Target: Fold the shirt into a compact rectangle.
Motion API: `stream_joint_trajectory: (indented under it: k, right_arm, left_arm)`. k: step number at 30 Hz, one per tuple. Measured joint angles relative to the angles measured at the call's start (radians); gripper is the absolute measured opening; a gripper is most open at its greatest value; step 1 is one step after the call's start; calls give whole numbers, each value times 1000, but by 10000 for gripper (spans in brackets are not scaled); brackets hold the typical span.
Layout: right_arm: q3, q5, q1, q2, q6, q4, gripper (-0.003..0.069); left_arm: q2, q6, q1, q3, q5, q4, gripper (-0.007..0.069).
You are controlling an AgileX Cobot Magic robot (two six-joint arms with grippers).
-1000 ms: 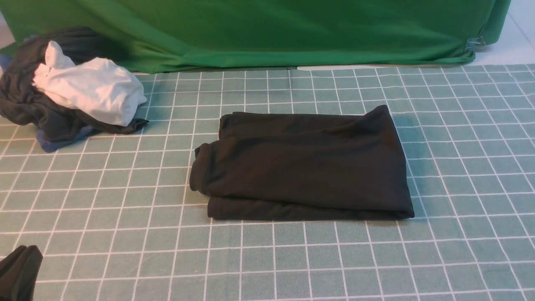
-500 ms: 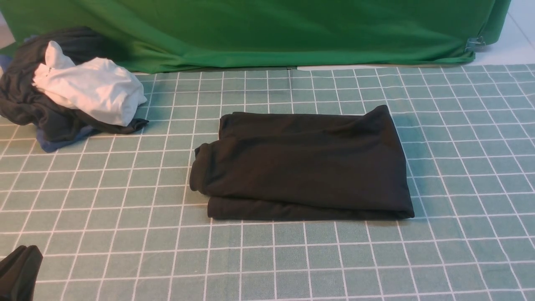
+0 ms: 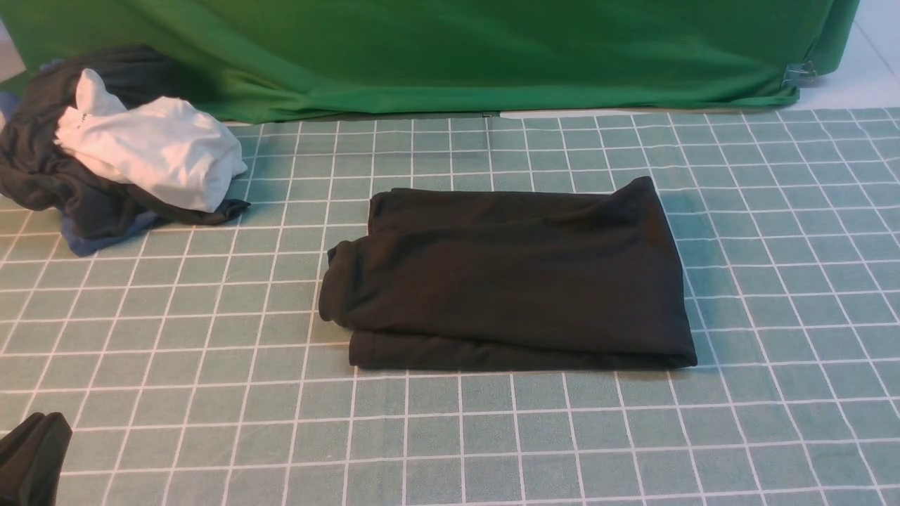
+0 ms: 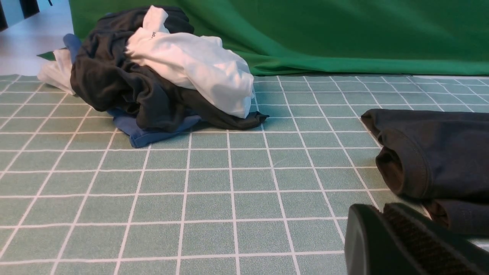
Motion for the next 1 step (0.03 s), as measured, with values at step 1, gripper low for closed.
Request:
stream_joint_trajectory:
  k: [1]
  right_arm:
    - [0,0,0,0,0,0,239]
  left_arm:
    - [0,0,0,0,0,0,13]
